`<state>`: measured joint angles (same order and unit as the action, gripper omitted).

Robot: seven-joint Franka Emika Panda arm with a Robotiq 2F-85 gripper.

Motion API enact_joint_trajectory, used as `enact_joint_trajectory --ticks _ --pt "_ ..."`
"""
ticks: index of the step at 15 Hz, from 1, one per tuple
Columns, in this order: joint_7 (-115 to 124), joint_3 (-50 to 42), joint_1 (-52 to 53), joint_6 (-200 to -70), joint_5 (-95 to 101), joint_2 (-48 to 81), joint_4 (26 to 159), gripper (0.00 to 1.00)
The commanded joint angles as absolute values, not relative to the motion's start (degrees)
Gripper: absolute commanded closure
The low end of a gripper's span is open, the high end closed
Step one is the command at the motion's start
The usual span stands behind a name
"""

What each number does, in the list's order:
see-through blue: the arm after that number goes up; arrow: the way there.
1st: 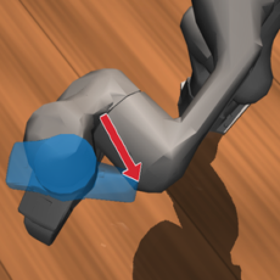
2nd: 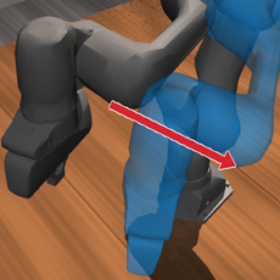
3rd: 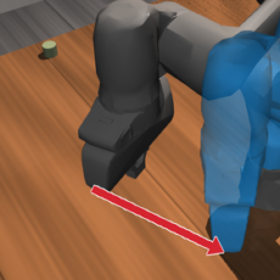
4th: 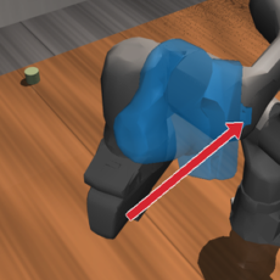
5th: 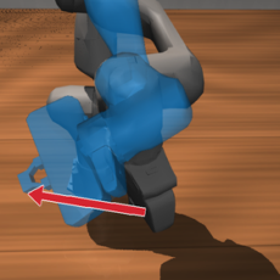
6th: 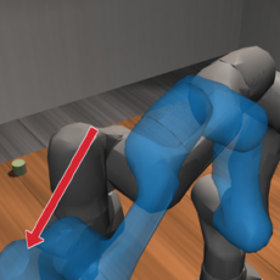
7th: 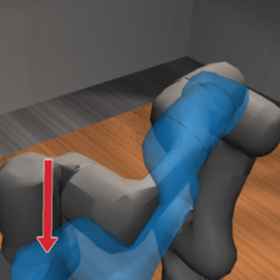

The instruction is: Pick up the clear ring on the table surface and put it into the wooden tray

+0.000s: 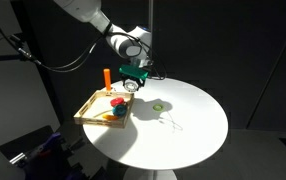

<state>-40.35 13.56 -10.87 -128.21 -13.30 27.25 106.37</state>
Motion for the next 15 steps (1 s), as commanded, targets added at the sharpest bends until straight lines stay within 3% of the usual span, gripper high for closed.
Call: enact_joint_trajectory --ticks 1,5,6,15 --pt "-44.2 13.0 -9.4 -128.4 -14.9 21.7 113.8 0.3" --pt "-45.4 12.6 -7.0 -129.0 -14.2 19.2 119.1 0.3" --pt "-45.3 12.5 -6.4 -128.9 -14.0 18.9 119.9 0.01" --pt "-43.6 10.1 -4.4 -126.6 -13.7 19.6 120.0 0.0"
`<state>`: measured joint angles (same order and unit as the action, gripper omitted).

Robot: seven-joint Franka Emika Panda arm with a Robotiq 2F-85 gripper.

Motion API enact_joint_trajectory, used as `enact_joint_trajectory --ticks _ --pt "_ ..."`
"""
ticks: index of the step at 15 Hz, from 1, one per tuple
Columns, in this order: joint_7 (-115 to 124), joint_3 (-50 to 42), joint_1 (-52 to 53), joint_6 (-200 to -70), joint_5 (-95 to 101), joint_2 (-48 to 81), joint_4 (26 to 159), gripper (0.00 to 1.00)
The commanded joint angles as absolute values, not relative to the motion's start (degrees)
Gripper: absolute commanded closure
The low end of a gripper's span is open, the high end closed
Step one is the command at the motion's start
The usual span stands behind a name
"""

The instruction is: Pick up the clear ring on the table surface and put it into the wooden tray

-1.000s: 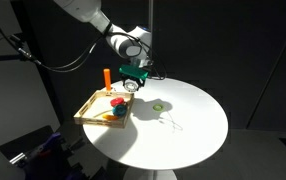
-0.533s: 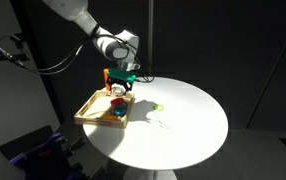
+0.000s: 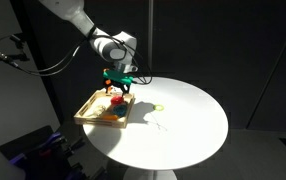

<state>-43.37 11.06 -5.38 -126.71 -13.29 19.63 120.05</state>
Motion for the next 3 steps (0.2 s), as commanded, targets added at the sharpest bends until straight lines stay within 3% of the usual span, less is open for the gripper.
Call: enact_joint_trajectory --ticks 1,3 --pt "-43.6 9.8 -4.4 -126.3 -13.7 19.5 119.9 0.0" --pt "-43.6 9.8 -4.4 -126.3 -13.6 19.7 120.0 0.0"
